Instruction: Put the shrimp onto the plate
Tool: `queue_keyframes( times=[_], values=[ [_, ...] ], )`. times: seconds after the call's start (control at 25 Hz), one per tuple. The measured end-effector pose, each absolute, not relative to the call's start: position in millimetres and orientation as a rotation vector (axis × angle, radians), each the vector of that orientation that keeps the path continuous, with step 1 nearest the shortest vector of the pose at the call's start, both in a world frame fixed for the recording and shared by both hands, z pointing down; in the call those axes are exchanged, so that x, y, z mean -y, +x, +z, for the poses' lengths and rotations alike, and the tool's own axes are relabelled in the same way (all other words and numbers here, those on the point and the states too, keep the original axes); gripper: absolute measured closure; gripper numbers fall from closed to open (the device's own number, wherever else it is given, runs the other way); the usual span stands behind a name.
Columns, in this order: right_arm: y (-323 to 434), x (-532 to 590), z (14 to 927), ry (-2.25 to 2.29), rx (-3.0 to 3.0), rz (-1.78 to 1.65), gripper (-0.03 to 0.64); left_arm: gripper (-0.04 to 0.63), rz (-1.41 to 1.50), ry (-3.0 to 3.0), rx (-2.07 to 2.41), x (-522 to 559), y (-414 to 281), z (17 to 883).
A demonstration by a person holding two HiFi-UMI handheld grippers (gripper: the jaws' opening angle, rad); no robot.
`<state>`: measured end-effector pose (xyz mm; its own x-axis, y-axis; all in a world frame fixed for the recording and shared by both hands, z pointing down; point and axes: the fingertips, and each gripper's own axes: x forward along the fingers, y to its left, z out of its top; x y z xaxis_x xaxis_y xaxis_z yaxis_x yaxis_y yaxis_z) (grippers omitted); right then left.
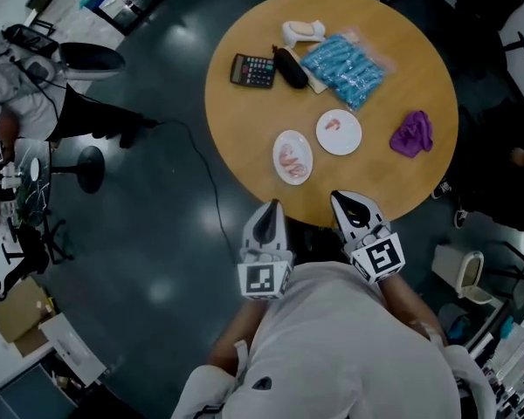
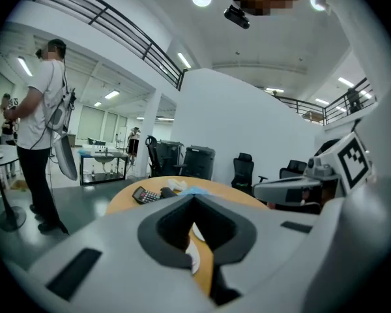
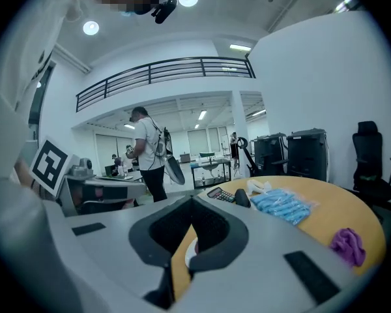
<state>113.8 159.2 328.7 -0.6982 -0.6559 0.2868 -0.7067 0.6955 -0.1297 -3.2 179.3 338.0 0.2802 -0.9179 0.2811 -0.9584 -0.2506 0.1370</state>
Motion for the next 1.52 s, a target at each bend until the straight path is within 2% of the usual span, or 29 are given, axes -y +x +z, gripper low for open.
queue_keyframes(
  times=[0.32,0.8,1.04,1.12,1.2,1.52],
  values=[
    [75,-125,374,1.036,2.549,0.349,0.603,0.588,0.195,2.266,1.586,-125,-20,360],
    [51,-112,453,0.718,2.404,0.399,0.603,0.588,0.283,2.206,1.499,-104,-15,433],
    [53,-118,520,0.529,2.173,0.390,0.600,0.588,0.316,2.193,1.496,-95,-20,457],
    [53,-120,540,0.443,2.101,0.326,0.569,0.588,0.329,2.178,1.514,-93,-25,462],
    [51,-126,561,0.329,2.028,0.258,0.502,0.588,0.327,2.148,1.527,-93,-30,470],
    [43,-119,600,0.200,1.866,0.131,0.497,0.588,0.343,2.121,1.524,-101,-34,486]
  ],
)
